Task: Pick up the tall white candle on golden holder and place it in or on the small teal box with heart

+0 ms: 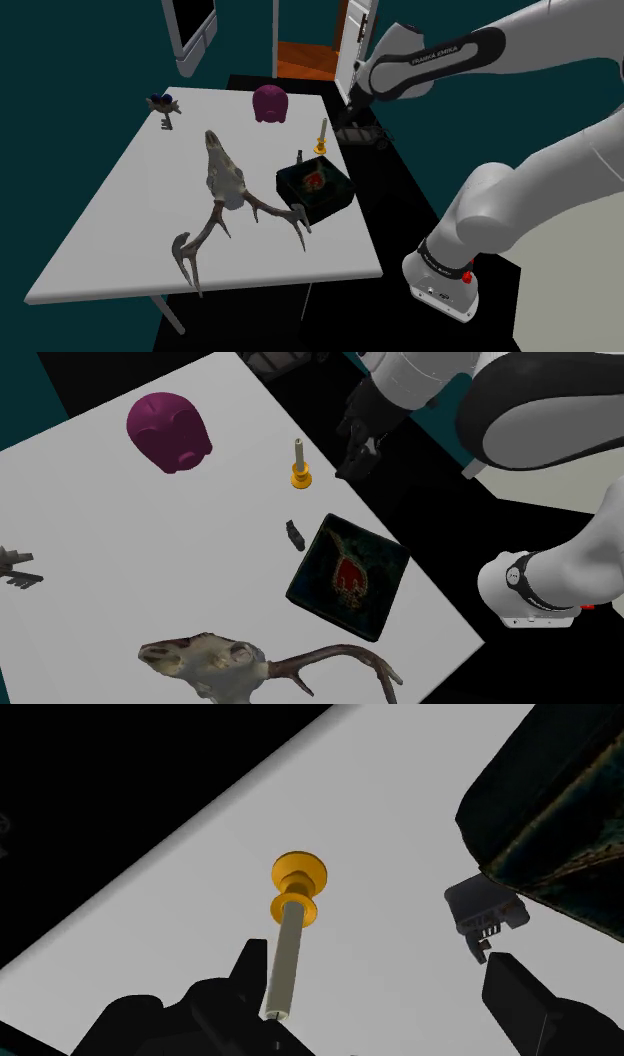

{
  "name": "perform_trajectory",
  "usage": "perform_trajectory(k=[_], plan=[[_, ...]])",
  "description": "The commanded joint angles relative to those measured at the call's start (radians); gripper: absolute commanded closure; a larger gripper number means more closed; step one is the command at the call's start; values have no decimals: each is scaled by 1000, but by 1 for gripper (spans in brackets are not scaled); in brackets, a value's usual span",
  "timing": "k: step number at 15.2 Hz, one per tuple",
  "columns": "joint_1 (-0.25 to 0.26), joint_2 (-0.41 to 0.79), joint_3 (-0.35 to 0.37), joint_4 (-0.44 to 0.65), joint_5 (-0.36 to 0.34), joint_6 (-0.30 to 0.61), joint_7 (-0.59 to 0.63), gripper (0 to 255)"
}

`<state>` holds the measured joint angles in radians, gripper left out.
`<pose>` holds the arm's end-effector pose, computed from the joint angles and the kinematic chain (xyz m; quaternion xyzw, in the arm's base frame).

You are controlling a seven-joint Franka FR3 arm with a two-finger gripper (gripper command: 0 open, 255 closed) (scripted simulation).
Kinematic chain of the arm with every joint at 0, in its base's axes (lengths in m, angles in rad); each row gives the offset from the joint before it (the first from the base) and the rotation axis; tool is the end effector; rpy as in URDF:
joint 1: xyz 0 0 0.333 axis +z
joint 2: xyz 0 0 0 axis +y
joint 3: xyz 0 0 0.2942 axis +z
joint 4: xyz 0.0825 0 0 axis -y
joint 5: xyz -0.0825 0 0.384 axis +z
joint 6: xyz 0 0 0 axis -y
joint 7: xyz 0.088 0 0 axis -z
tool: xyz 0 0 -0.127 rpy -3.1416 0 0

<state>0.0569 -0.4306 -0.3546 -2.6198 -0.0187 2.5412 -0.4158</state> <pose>0.4230 -0.1231 0.3795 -0.9821 -0.0677 -0.1758 0.0067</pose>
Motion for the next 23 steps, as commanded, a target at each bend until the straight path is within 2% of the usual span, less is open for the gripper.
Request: perform_trajectory(k=[1, 4, 6, 10, 13, 14, 22, 23], plan=[[47, 87, -59, 22, 58, 85, -83, 0], [148, 215, -175, 68, 215, 181, -265, 0], [234, 310, -258, 116, 390, 220, -437, 0], [266, 375, -273, 137, 508, 244, -527, 0], [284, 434, -274, 158, 620, 259, -609, 0], [289, 466, -270, 171, 681, 264, -654, 0], [285, 466, -266, 171, 680, 264, -653, 0], [285, 466, -266, 171, 680, 264, -653, 255]])
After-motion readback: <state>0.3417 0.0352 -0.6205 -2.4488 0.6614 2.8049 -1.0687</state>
